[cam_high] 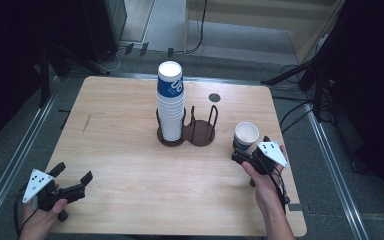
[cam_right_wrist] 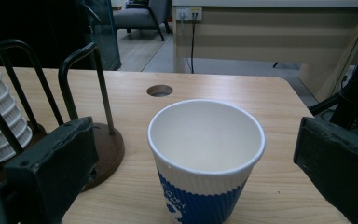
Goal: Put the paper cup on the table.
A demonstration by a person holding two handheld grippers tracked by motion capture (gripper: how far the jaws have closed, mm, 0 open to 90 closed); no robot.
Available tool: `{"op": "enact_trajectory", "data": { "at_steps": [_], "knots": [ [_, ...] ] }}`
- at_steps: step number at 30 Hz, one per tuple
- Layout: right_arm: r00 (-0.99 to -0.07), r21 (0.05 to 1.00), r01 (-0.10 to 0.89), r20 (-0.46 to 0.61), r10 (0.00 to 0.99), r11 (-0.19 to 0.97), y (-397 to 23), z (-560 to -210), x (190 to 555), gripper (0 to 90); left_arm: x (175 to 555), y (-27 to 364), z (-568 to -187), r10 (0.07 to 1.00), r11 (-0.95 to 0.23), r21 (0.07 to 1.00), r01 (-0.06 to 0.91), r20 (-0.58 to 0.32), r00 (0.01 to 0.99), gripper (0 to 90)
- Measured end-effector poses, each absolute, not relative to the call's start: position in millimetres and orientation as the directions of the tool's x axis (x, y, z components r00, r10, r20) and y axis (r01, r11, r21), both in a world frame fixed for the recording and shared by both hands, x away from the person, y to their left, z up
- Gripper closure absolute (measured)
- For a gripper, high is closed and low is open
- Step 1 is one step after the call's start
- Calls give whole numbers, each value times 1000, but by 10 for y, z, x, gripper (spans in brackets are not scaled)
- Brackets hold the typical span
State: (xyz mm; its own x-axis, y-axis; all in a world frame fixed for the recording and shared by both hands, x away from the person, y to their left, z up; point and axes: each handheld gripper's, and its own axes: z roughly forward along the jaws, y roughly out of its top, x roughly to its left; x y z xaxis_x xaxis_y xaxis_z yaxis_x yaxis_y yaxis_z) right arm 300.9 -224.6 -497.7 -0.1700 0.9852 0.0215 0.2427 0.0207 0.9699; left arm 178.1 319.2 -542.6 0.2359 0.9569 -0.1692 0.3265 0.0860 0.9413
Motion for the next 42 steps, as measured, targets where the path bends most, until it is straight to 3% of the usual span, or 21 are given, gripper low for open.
{"op": "enact_trajectory", "data": {
  "at_steps": [42],
  "knots": [
    [-201,975,220,41,979,4,-2801,-5129,2328,0,1784,3211,-5434,959,91,940,329,-171,226,0]
  ]
}}
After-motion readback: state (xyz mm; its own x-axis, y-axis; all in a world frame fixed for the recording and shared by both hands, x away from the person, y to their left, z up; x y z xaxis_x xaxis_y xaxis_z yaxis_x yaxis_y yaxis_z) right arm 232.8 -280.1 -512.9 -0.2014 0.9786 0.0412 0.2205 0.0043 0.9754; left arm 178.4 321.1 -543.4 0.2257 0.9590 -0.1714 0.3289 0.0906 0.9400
